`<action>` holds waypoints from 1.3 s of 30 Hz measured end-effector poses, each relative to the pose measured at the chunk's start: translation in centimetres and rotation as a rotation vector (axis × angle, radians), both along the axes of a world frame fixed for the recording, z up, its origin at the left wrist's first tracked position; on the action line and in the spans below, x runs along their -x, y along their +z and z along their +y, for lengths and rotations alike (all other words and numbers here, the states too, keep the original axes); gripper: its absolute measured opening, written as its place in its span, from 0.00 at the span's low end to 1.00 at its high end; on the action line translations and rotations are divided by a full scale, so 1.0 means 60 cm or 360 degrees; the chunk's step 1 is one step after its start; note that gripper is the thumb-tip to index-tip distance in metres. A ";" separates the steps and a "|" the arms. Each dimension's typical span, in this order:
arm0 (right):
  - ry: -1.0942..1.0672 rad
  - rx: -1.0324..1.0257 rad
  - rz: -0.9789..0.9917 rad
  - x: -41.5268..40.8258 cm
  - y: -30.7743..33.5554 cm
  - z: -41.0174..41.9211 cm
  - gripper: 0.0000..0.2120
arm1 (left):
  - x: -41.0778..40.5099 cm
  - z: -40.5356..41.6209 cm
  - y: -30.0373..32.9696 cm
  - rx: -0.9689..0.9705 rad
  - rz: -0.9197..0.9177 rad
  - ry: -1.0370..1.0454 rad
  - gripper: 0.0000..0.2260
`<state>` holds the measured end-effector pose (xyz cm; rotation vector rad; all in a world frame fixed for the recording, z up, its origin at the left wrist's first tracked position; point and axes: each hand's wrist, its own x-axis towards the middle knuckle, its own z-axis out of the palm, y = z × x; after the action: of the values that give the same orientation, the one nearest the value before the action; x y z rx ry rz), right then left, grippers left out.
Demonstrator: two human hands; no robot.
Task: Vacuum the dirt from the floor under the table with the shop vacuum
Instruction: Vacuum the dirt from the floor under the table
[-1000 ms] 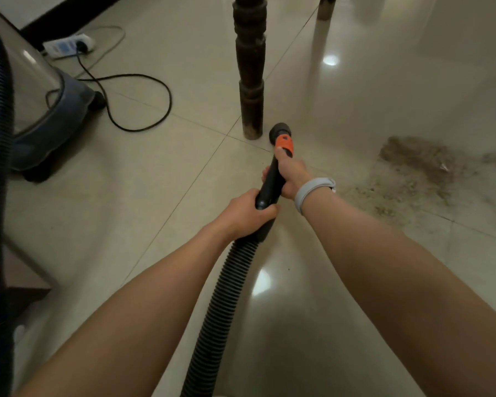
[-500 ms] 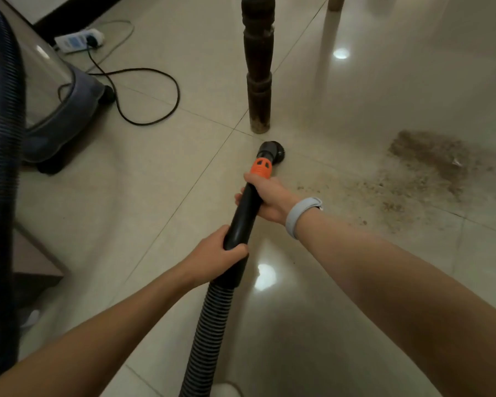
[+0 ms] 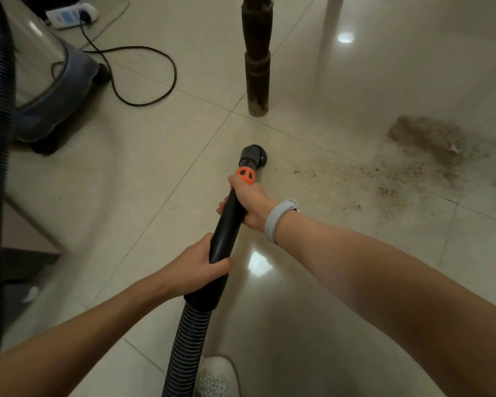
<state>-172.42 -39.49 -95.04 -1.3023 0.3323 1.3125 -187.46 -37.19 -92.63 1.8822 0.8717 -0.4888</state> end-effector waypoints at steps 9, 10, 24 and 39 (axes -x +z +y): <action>-0.0132 0.0033 0.0023 0.030 -0.019 -0.061 0.09 | 0.005 -0.047 -0.004 0.0275 0.0039 -0.0012 0.21; -0.0129 0.0026 0.0023 0.026 -0.017 -0.066 0.09 | 0.002 -0.052 -0.009 0.0260 0.0000 0.0026 0.17; -0.0157 0.0134 -0.0155 -0.016 -0.007 -0.065 0.07 | -0.032 -0.077 -0.005 0.0212 -0.0066 0.0270 0.14; -0.0036 0.0096 -0.0037 0.060 -0.027 -0.108 0.09 | 0.030 -0.094 -0.012 0.0127 0.0015 0.0196 0.15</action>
<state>-176.03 -45.96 -96.67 -1.3597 0.3718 1.2757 -189.27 -42.83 -93.35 1.7434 0.9543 -0.4510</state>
